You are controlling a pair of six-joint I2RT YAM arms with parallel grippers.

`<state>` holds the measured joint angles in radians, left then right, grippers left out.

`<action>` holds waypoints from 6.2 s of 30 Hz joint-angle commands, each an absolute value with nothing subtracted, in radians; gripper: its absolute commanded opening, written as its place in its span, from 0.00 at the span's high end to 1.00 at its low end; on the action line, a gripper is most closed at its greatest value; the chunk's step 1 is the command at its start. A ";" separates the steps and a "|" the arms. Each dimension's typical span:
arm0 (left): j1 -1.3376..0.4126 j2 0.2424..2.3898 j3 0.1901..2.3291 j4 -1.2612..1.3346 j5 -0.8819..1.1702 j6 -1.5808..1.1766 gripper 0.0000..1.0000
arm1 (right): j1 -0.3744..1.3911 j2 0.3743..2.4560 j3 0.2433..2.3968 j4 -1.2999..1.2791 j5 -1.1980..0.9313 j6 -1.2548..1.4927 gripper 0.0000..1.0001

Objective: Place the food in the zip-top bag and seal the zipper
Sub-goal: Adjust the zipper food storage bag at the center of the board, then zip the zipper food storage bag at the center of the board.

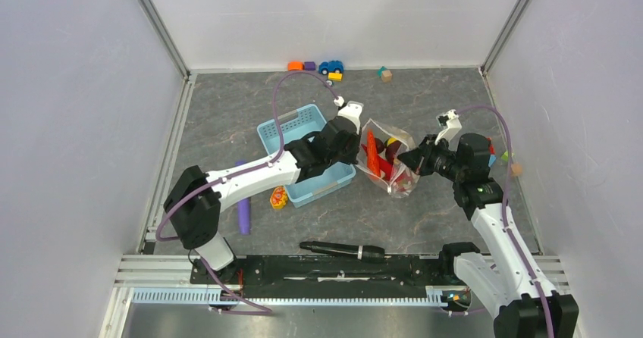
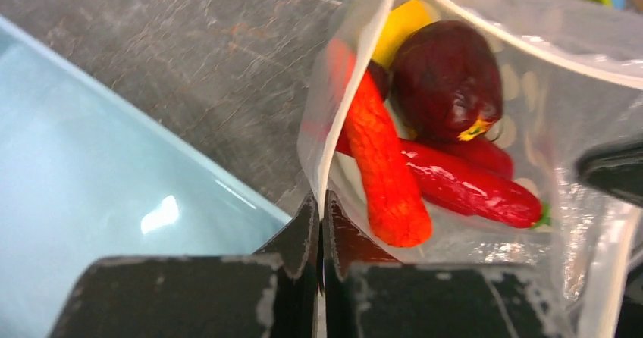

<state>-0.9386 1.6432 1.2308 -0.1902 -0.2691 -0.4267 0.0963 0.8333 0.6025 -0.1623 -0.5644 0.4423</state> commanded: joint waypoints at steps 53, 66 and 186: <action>-0.933 1.885 1.759 -0.466 0.620 0.393 0.97 | 0.094 0.666 0.852 -0.429 -0.344 0.076 0.30; -0.933 1.901 1.784 -0.512 0.671 0.458 0.97 | 0.094 0.716 0.819 -0.445 -0.493 0.017 0.43; -0.825 1.541 0.562 0.934 0.703 -0.158 0.24 | 0.093 0.751 0.788 -0.535 -0.172 0.319 1.00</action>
<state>-0.8169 1.5265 0.5228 0.8291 0.6834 -0.1230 0.0959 0.7437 0.7692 -0.5541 -0.1570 0.3035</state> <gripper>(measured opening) 0.768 0.010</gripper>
